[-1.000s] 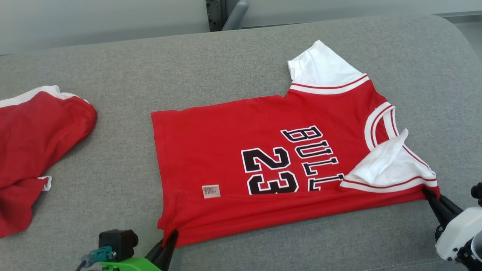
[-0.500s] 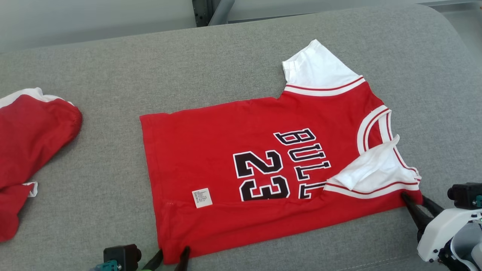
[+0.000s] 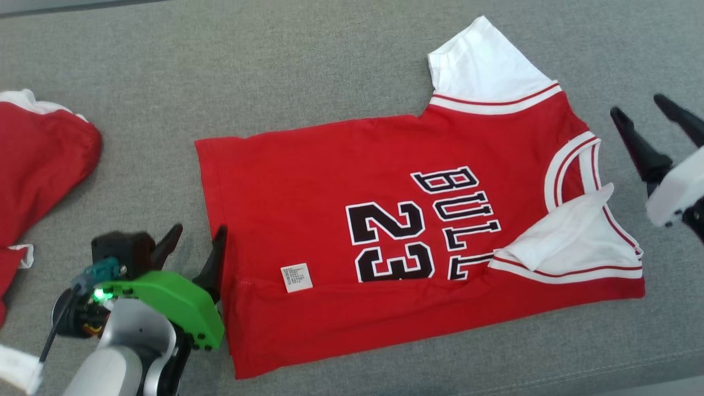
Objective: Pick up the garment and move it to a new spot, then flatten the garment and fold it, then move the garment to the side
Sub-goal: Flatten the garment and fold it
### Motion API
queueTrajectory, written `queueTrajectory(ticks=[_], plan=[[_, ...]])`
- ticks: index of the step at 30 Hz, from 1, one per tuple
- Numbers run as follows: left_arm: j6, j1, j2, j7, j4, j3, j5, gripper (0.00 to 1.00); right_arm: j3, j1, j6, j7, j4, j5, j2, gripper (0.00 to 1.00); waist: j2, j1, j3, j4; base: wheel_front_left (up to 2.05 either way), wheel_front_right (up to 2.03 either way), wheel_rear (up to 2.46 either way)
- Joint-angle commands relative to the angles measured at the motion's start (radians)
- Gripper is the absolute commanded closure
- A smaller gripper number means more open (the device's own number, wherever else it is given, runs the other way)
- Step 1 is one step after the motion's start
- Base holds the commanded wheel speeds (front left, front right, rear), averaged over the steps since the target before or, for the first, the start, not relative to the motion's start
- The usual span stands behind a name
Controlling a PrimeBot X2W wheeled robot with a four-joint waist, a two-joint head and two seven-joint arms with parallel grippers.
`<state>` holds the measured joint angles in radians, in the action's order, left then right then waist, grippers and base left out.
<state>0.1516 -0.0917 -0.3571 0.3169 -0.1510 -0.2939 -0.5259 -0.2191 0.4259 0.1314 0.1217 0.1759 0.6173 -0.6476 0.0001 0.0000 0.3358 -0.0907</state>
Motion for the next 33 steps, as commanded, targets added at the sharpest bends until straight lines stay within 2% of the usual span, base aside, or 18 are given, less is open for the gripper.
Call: queueTrajectory(ticks=[1,6,12,18,23,32,33], plan=[[-0.007,-0.046,0.004,0.008,0.014,-0.005,0.007,0.0,-0.007,0.038,-0.002,0.012,0.003,-0.004,-0.002,0.0,-0.0001,0.0,0.086,0.031,0.0,0.0,0.0],[-0.041,-0.283,0.039,0.051,0.121,-0.04,0.024,0.0,-0.052,0.258,-0.001,0.073,0.092,-0.011,0.028,0.0,-0.0001,0.0,0.171,0.089,0.0,0.0,0.0],[-0.081,-0.467,0.088,0.084,0.255,-0.094,0.043,0.0,-0.089,0.448,-0.001,0.1,0.253,-0.016,0.055,0.0,-0.0001,0.0,0.227,0.159,0.0,0.0,0.0],[-0.108,-0.546,0.13,0.089,0.335,-0.13,0.041,0.0,-0.13,0.548,-0.001,0.088,0.396,-0.007,0.085,0.0,-0.0001,0.0,0.244,0.196,0.0,0.0,0.0],[-0.136,-0.585,0.164,0.089,0.37,-0.154,0.024,0.0,-0.15,0.605,-0.001,0.068,0.491,-0.011,0.083,0.0,-0.0001,0.0,0.259,0.21,0.0,0.0,0.0],[-0.162,-0.627,0.189,0.084,0.419,-0.18,0.013,0.0,-0.216,0.655,-0.001,0.034,0.578,-0.003,0.099,0.0,-0.0001,0.0,0.273,0.204,0.0,0.0,0.0],[-0.171,-0.625,0.189,0.089,0.424,-0.187,0.009,0.0,-0.224,0.657,-0.001,0.026,0.586,0.002,0.104,0.33,-0.0001,0.0,0.271,0.202,0.0,0.0,0.0]])
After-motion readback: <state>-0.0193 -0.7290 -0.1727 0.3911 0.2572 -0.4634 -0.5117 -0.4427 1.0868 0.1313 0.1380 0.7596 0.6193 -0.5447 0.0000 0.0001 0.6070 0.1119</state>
